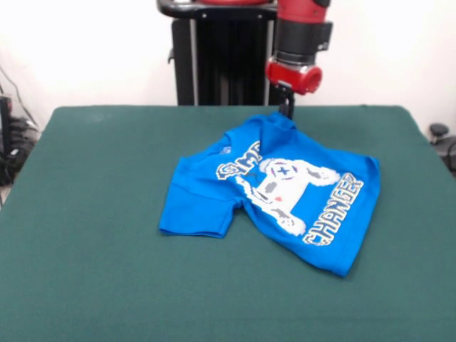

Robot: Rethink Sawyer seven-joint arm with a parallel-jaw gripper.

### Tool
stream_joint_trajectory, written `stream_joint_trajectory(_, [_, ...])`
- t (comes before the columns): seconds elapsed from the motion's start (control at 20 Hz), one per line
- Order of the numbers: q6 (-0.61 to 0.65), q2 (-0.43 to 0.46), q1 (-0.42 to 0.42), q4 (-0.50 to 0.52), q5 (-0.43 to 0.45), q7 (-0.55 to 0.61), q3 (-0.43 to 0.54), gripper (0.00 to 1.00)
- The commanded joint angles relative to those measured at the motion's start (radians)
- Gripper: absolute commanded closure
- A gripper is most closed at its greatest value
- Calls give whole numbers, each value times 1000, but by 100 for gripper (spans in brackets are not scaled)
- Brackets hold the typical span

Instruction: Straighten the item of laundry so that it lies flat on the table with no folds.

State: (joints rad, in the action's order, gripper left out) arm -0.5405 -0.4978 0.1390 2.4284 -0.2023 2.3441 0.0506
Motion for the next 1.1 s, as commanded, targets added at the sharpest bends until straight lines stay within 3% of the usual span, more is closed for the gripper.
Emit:
stream_joint_trajectory(0.05, [-57,56,22,-71,-50,317,64,100])
stream_joint_trajectory(0.45, [57,102,63,-64,-29,210,43,100])
stream_joint_trajectory(0.75, [59,82,48,-18,-37,227,54,100])
stream_joint_trajectory(1.1, [29,117,36,1,-33,273,88,100])
